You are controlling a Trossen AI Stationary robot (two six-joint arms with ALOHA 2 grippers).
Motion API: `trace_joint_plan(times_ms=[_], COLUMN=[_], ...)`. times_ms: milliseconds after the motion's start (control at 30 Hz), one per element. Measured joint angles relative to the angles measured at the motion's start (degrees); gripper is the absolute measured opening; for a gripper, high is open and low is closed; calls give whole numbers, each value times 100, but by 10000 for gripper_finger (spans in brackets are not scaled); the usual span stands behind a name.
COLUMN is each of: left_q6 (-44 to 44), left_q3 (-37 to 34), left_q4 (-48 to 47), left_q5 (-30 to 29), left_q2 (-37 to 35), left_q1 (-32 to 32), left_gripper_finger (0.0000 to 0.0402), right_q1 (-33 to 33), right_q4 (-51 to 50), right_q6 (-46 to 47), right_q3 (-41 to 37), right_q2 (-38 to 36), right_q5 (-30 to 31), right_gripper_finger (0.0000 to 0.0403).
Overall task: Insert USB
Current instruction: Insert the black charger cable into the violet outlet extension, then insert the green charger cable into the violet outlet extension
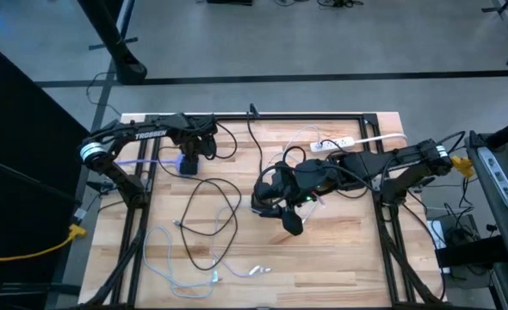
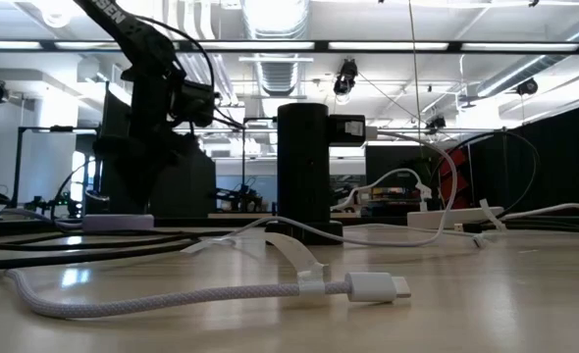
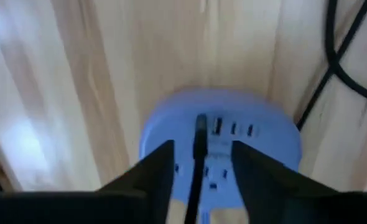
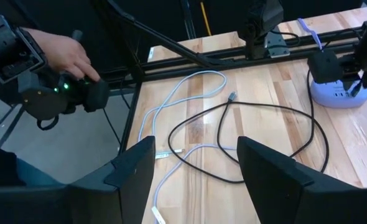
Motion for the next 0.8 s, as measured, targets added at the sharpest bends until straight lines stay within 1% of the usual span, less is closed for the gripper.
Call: trace_joint_plan(times_ms=[100, 200, 300, 367, 467, 567, 700, 800], left_q6=[-163, -394, -1024, -1432, -1841, -2249, -2978, -3591], left_q3=[148, 368, 633, 752, 794, 792, 792, 792], left_q4=[-267, -715, -1166, -1536, -1799, -1923, -1995, -2109], left_q5=[-5, -14, -7, 65, 170, 172, 196, 354], left_q2=[-16, -51, -152, -311, -745, -1318, -2090, -2534], left_q1=[4, -9, -19, -58, -238, -551, -1204, -1815], left_gripper_finger=[195, 232, 257, 265, 261, 244, 211, 186], right_q1=[11, 11, 11, 11, 11, 11, 9, -17], right_q4=[6, 7, 4, -13, -79, -201, -254, -254], right_q6=[-11, -39, -44, -47, -51, -36, -25, -106], right_q3=[0, 0, 0, 0, 0, 0, 0, 0], right_q2=[0, 0, 0, 0, 0, 0, 0, 0], right_q5=[0, 0, -2, -2, -3, -4, -4, -4], right_gripper_finger=[211, 209, 208, 210, 215, 219, 220, 216])
